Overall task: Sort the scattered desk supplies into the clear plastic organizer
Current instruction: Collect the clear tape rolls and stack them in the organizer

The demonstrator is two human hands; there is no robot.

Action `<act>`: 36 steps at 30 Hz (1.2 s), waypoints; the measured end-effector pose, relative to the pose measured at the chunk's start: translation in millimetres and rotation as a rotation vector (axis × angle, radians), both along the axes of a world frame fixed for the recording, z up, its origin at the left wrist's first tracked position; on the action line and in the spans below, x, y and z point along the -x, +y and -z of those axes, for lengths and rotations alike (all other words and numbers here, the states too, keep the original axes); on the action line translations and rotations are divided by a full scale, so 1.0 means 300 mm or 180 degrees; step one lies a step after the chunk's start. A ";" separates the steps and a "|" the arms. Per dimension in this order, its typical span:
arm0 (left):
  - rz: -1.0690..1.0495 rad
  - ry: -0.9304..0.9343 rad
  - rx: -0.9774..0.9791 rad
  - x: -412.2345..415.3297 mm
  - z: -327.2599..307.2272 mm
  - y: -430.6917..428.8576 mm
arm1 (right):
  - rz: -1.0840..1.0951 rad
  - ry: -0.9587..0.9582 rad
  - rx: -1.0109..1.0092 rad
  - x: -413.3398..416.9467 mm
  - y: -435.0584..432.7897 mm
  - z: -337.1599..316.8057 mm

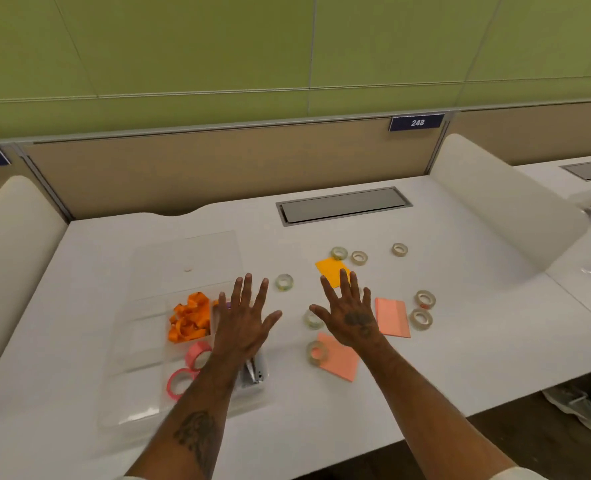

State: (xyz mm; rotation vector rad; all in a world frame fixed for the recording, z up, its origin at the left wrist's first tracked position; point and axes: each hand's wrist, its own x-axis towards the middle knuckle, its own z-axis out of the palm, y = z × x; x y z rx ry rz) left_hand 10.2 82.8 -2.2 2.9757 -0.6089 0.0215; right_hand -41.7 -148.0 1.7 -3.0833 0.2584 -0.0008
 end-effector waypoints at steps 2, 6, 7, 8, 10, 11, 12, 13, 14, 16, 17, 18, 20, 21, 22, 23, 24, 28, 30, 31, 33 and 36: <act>0.0011 0.0036 0.0030 0.012 0.012 -0.072 | 0.0005 0.0008 -0.0011 0.017 -0.075 0.001; 0.0035 0.0052 0.0055 0.048 0.028 -0.193 | 0.0078 0.0019 -0.0025 0.050 -0.211 0.026; 0.0044 0.0073 0.0050 0.059 0.034 -0.217 | 0.0099 0.0033 -0.0016 0.061 -0.242 0.033; 0.0055 0.0102 0.0043 0.071 0.041 -0.239 | 0.0115 0.0049 -0.0006 0.073 -0.270 0.042; 0.0082 0.0118 0.0042 0.092 0.054 -0.272 | 0.0153 0.0059 0.0009 0.096 -0.316 0.060; 0.0098 0.0116 0.0054 0.101 0.060 -0.284 | 0.0170 0.0054 -0.0011 0.108 -0.334 0.066; 0.0111 0.0120 0.0086 0.109 0.066 -0.295 | 0.0198 0.0070 -0.0043 0.117 -0.351 0.069; 0.0120 0.0128 0.0121 0.115 0.072 -0.305 | 0.0228 0.0106 -0.0067 0.127 -0.364 0.072; 0.0130 0.0141 0.0131 0.120 0.077 -0.313 | 0.0250 0.0144 -0.0075 0.133 -0.378 0.075; 0.0153 0.0178 0.0079 0.126 0.087 -0.320 | 0.0333 0.0221 -0.0179 0.141 -0.405 0.085; 0.0158 0.0203 0.0074 0.128 0.092 -0.322 | 0.0390 0.0252 -0.0279 0.145 -0.417 0.091; 0.0160 0.0245 0.0087 0.130 0.097 -0.325 | 0.0435 0.0267 -0.0305 0.149 -0.430 0.097; 0.0185 0.0397 0.0131 0.138 0.106 -0.329 | 0.0529 0.0288 -0.0118 0.161 -0.459 0.116; 0.0207 0.0468 0.0162 0.144 0.111 -0.330 | 0.0611 0.0325 -0.0079 0.168 -0.473 0.122; 0.0225 0.0519 0.0185 0.149 0.115 -0.328 | 0.0717 0.0344 -0.0083 0.173 -0.483 0.127; 0.0235 0.0567 0.0192 0.151 0.120 -0.324 | 0.0829 0.0342 -0.0100 0.179 -0.490 0.130; 0.0231 0.0619 0.0200 0.153 0.124 -0.318 | 0.0946 0.0324 -0.0136 0.184 -0.495 0.132; 0.0221 0.0792 0.0246 0.162 0.135 -0.297 | 0.1290 0.0358 -0.0364 0.208 -0.503 0.155; 0.0297 0.0837 0.0143 0.163 0.135 -0.295 | 0.1324 0.0368 -0.0397 0.209 -0.503 0.162; 0.0343 0.0838 0.0059 0.165 0.135 -0.295 | 0.1344 0.0328 -0.0417 0.207 -0.504 0.163; 0.0414 0.0906 -0.0069 0.168 0.136 -0.298 | 0.1443 0.0232 -0.0512 0.201 -0.509 0.161; 0.0467 0.1046 -0.0168 0.176 0.140 -0.298 | 0.1471 0.0206 -0.0527 0.205 -0.516 0.169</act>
